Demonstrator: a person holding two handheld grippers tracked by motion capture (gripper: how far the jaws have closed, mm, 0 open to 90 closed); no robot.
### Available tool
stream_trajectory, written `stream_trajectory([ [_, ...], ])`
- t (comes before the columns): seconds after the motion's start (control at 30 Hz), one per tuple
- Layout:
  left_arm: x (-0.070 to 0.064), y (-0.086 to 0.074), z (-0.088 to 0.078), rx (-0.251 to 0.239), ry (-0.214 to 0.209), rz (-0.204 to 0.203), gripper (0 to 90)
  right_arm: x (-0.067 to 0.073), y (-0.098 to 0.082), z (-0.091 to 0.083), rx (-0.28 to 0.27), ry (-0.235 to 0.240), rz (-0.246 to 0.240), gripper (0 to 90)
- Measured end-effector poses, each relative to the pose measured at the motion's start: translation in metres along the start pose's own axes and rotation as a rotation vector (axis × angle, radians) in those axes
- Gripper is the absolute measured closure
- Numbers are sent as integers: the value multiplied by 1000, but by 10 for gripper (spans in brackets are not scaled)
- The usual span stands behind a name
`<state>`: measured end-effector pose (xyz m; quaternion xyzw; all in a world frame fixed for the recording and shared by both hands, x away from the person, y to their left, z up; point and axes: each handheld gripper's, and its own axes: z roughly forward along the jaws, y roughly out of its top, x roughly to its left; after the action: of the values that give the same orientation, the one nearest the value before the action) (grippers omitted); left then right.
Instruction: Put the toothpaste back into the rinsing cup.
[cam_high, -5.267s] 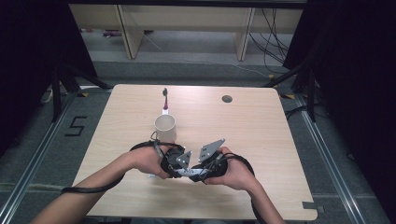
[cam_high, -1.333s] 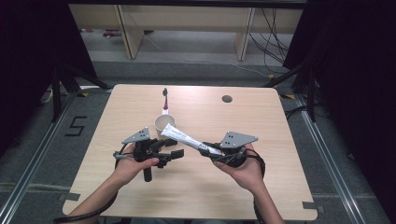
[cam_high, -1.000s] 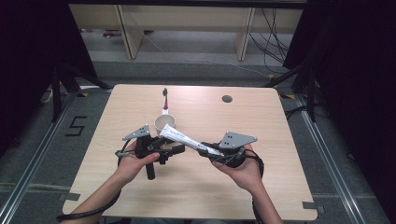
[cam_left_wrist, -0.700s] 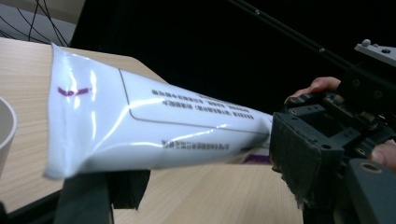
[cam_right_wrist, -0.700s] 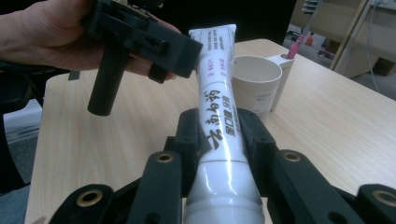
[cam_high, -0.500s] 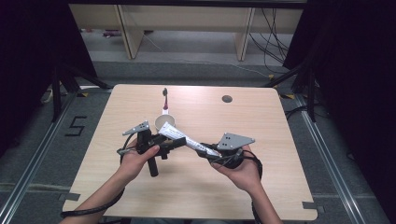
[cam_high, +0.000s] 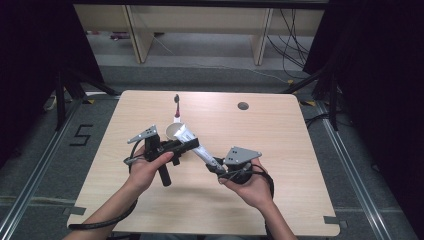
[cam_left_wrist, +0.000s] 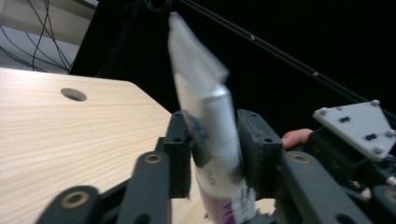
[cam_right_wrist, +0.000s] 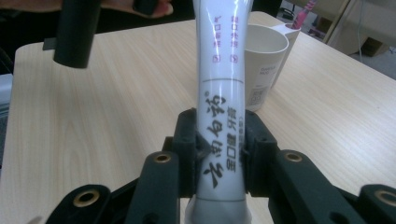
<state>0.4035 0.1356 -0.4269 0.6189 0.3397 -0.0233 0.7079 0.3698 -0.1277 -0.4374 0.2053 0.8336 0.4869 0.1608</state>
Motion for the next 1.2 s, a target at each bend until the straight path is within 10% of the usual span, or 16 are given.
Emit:
stream_trajectory([
  [0.4,-20,16,0,52,43,201,759,2,4,8,-23,-4,14,554],
  [0.67,-18,27,-9,34,98,262,764,-8,-2,-5,-79,-14,55,423],
  [1.2,-16,47,-21,24,166,335,767,-36,-41,-36,-164,-152,238,448],
])
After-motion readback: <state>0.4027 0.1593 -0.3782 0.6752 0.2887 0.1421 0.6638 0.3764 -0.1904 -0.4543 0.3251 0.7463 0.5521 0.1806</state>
